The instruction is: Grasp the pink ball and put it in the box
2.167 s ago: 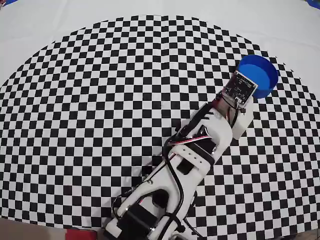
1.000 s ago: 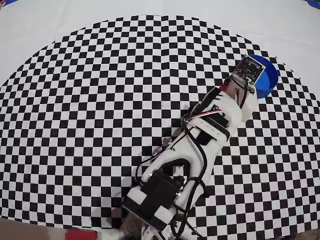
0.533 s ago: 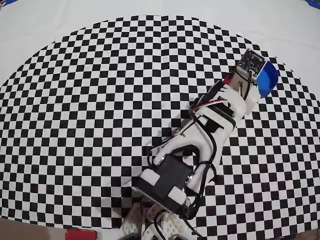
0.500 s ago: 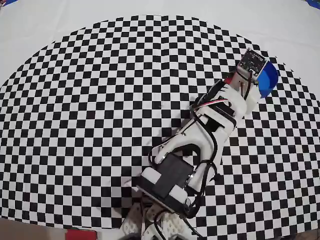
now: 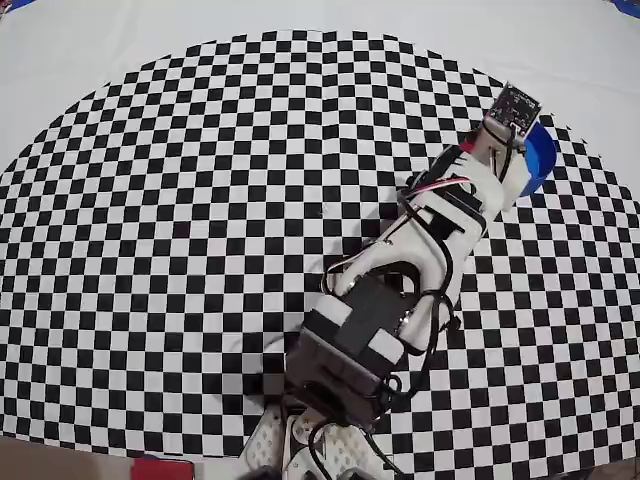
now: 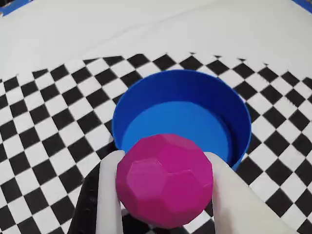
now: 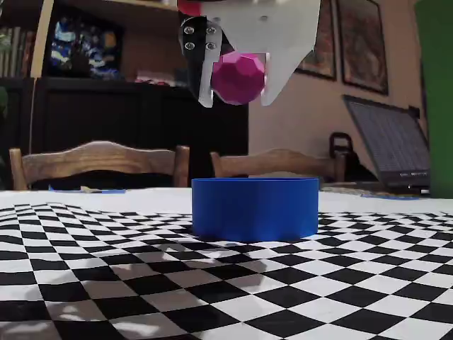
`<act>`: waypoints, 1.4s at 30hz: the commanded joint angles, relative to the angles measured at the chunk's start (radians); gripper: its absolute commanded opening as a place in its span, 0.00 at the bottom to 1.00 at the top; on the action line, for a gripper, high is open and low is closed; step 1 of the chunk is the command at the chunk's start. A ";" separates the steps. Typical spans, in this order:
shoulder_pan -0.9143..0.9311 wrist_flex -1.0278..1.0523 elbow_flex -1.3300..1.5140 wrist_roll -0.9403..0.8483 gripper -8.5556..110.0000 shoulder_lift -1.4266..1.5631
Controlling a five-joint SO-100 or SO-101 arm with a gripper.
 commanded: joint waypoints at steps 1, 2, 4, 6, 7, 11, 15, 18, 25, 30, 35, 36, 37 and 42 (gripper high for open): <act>-0.002 -0.012 -0.081 0.012 0.07 -0.015; -0.002 -0.012 -0.094 0.012 0.07 -0.028; -0.002 -0.012 -0.126 0.012 0.07 -0.061; 0.000 -0.012 -0.152 0.012 0.07 -0.089; 0.002 -0.012 -0.167 0.012 0.07 -0.106; 0.003 -0.012 -0.225 0.012 0.07 -0.170; -0.002 -0.012 -0.279 0.012 0.07 -0.225; -0.002 -0.011 -0.321 0.012 0.07 -0.262; 0.006 -0.006 -0.439 0.012 0.07 -0.367; 0.006 -0.005 -0.485 0.012 0.07 -0.411; 0.009 -0.005 -0.517 0.012 0.07 -0.440; 0.011 -0.005 -0.523 0.012 0.07 -0.446; 0.012 -0.005 -0.531 0.012 0.07 -0.454; 0.026 -0.005 -0.558 0.012 0.07 -0.483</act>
